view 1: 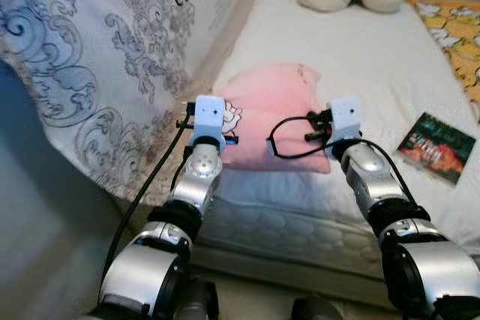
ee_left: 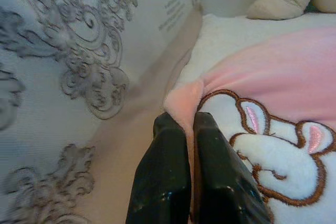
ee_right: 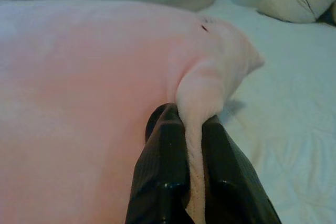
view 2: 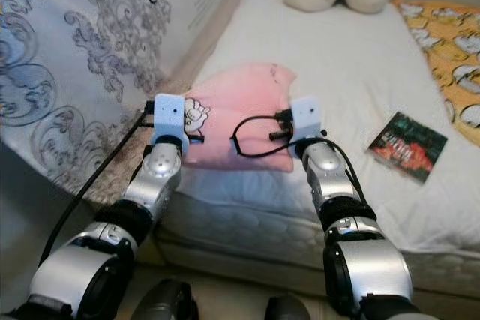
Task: Clean up the room
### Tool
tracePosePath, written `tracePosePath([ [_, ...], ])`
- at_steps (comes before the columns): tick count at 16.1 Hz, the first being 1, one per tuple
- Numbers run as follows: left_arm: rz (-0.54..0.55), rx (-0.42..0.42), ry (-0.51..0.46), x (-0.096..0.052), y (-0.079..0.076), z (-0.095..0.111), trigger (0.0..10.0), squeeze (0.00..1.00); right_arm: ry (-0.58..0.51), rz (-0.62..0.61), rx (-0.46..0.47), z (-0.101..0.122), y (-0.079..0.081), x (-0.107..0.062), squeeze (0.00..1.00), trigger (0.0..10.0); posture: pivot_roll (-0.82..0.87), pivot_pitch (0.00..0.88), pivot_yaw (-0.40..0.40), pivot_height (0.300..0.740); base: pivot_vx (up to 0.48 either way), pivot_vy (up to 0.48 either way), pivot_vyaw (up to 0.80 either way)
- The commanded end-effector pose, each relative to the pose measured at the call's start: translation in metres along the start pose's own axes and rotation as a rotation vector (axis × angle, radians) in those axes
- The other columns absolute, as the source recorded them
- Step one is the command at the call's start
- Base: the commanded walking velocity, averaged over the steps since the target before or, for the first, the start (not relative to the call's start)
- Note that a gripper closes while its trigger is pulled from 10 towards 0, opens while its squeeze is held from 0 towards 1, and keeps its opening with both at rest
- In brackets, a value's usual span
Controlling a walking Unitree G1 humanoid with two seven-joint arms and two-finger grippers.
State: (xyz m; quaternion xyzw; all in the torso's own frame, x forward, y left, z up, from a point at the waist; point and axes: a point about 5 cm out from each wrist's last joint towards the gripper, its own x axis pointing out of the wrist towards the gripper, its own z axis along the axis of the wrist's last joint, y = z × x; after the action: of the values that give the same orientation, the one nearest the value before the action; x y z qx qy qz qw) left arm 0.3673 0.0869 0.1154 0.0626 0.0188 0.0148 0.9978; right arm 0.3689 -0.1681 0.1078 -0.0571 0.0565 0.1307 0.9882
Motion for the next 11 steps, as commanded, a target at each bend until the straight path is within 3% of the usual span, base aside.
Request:
tracePosePath([
  [1, 0.069, -0.013, -0.04, 0.007, 0.013, 0.014, 10.0, 0.0, -0.007, -0.058, -0.003, 0.0, -0.013, -0.005, 0.0, 10.0, -0.15, 0.0, 0.035, 0.697, 0.0, 0.0, 0.0],
  [4, 0.012, -0.019, -0.123, 0.007, 0.013, 0.028, 10.0, 0.0, -0.077, -0.07, -0.032, 0.009, -0.013, -0.007, 0.0, 10.0, -0.15, 0.0, 0.038, 0.697, 0.0, 0.0, 0.19],
  [5, -0.014, -0.011, -0.162, 0.002, 0.013, 0.031, 10.0, 0.0, -0.12, -0.085, -0.047, 0.017, -0.016, -0.01, 0.09, 10.0, -0.15, 0.0, 0.037, 0.697, 0.0, 0.0, 0.59],
  [8, -0.055, -0.022, -0.168, -0.014, 0.007, 0.022, 10.0, 0.0, -0.166, -0.105, -0.06, 0.021, -0.021, -0.025, 0.14, 10.0, -0.15, 0.0, 0.036, 0.697, 0.0, 0.0, 0.57],
  [11, -0.078, -0.021, -0.178, -0.016, -0.003, 0.027, 10.0, 0.0, -0.155, -0.126, -0.06, 0.017, -0.019, -0.032, 0.06, 10.0, -0.17, 0.0, 0.038, 0.697, 0.0, 0.0, 0.34],
])
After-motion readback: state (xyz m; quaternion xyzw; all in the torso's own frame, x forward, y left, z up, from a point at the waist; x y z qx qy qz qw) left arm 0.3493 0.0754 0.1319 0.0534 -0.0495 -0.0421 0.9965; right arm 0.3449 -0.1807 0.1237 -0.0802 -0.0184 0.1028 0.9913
